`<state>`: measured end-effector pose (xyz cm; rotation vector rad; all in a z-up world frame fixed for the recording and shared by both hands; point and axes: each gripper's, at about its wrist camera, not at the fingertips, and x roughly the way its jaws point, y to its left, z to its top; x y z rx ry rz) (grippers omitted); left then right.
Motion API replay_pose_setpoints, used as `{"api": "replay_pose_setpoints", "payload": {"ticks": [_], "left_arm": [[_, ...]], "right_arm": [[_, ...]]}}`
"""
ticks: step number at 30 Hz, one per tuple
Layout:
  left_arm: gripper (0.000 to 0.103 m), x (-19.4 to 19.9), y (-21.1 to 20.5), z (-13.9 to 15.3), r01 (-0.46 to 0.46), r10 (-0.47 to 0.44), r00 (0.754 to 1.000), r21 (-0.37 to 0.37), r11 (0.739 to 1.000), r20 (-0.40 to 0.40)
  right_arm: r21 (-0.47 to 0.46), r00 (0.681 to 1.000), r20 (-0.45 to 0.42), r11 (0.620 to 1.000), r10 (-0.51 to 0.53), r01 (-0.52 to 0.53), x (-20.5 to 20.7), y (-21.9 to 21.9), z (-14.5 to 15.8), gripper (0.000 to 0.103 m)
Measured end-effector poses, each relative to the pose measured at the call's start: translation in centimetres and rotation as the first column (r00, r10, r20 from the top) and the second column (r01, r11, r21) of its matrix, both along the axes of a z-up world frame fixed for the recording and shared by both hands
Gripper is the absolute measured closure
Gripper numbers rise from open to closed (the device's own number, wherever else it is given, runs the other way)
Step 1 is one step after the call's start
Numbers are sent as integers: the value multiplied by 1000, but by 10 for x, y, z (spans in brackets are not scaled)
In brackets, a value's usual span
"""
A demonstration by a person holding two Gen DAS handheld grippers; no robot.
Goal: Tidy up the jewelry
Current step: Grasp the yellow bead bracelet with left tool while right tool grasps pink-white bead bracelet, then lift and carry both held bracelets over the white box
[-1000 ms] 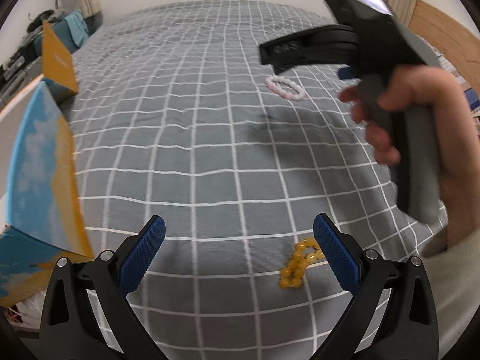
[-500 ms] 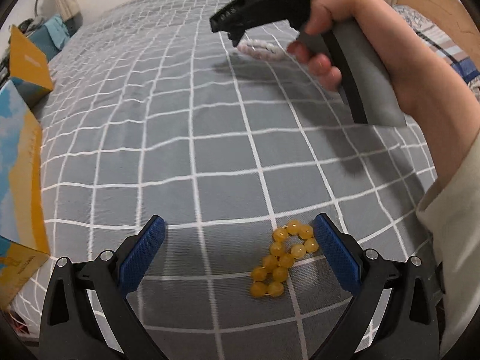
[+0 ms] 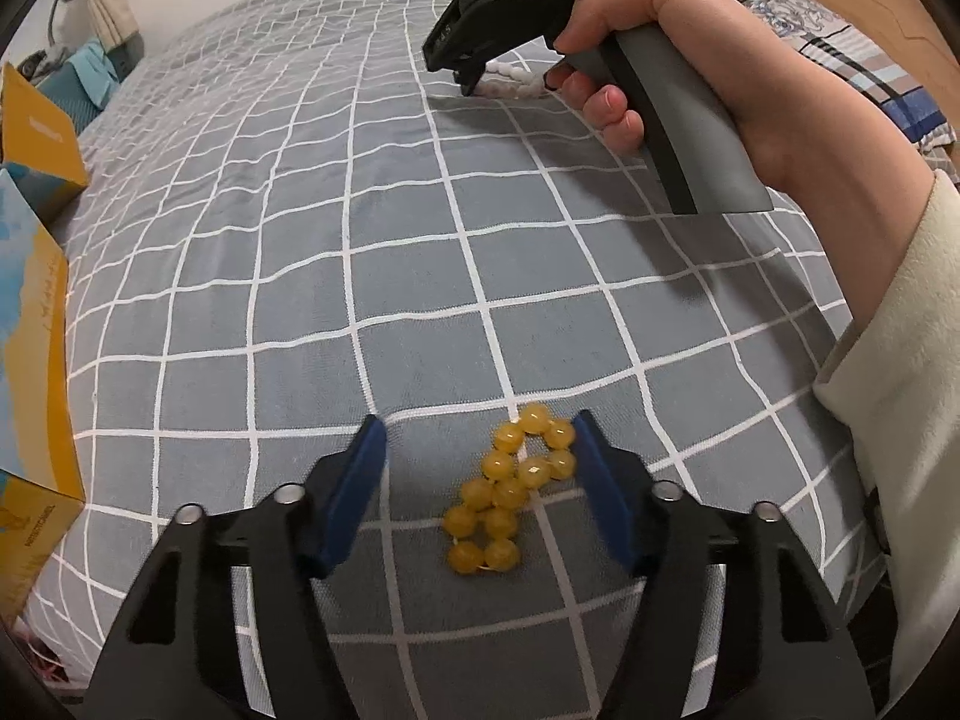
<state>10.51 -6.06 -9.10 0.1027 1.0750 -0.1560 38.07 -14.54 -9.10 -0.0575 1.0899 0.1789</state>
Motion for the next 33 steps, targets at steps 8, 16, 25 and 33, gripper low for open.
{"api": "replay_pose_setpoints", "payload": {"ticks": [8,16,25,33], "left_arm": [[81,-7,-1,6,8,-8,1000,15,1000,-2],[94,-7,9,12,-10,10,1000,-30,1000,-3],[94,-2,13,15,-15,16,1000,-47,999,8],[94,4,19,19,-32,33,999,-54,998,23]], "right_arm": [[-13,1000,8,1000,-9,9,-1,0,3,83],[-9,999,28,1000,-25,26,-3,0,9,85],[11,997,60,999,-42,41,-6,-5,18,85],[19,995,89,999,-43,42,-13,-7,27,85]]}}
